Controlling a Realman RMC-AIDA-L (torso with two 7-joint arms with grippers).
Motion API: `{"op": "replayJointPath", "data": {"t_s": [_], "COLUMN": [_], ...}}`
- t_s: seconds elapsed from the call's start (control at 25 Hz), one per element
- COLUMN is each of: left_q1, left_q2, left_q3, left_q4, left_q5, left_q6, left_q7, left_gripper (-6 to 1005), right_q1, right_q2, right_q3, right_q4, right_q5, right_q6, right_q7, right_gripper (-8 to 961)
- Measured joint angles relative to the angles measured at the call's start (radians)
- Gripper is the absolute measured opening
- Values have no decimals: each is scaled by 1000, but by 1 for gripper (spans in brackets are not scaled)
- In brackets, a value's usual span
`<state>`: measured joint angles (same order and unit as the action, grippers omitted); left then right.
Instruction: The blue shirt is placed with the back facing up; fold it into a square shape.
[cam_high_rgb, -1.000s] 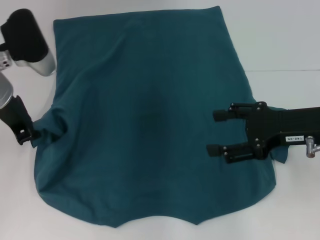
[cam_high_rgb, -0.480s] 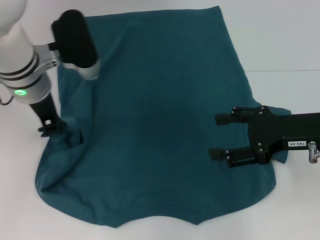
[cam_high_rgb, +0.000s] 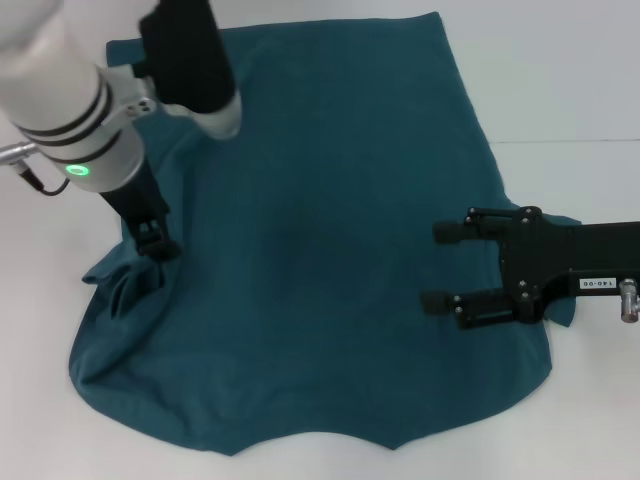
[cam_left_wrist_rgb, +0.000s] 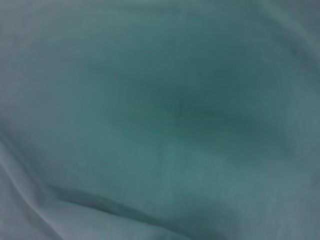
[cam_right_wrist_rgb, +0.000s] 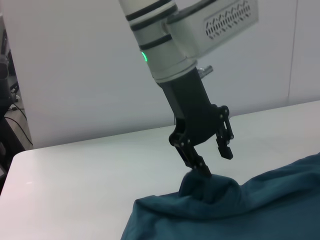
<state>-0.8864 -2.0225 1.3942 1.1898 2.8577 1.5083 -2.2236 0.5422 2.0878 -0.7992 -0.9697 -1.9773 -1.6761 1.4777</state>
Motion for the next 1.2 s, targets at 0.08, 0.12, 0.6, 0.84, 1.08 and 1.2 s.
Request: {"op": "replayJointPath", "data": {"t_s": [0.08,0.12,0.6,0.84,1.08,1.2], "left_q1": [25,39,221,185,142,119], "left_q2": [-11,-16,22,23,22,16], "left_q3": [-73,-109,-279,-262,-221,-216], "left_q4": [33,55,-51,-274,-377,-396], "left_q5": [0,0,2,2,1,1], "left_q6": [8,11,-206,-361,-445,-456], "left_q7": [26,38,64,77,83,90], "left_gripper": [454,475,465,435,81,-2], "right_q1": [0,1,17,18,5,2], "right_q2": [0,0,1,3,3,3], "right_q3": [1,3,21,24,25,25], "right_q4": [-2,-2,-11,-10,-5,-5], "right_q5": [1,1,3,4,25,26], "right_q6": [1,2,8,11,12,12], "right_q7": [-1,-1,0,8,6,6], "right_gripper": [925,925,924,924,925,925]}}
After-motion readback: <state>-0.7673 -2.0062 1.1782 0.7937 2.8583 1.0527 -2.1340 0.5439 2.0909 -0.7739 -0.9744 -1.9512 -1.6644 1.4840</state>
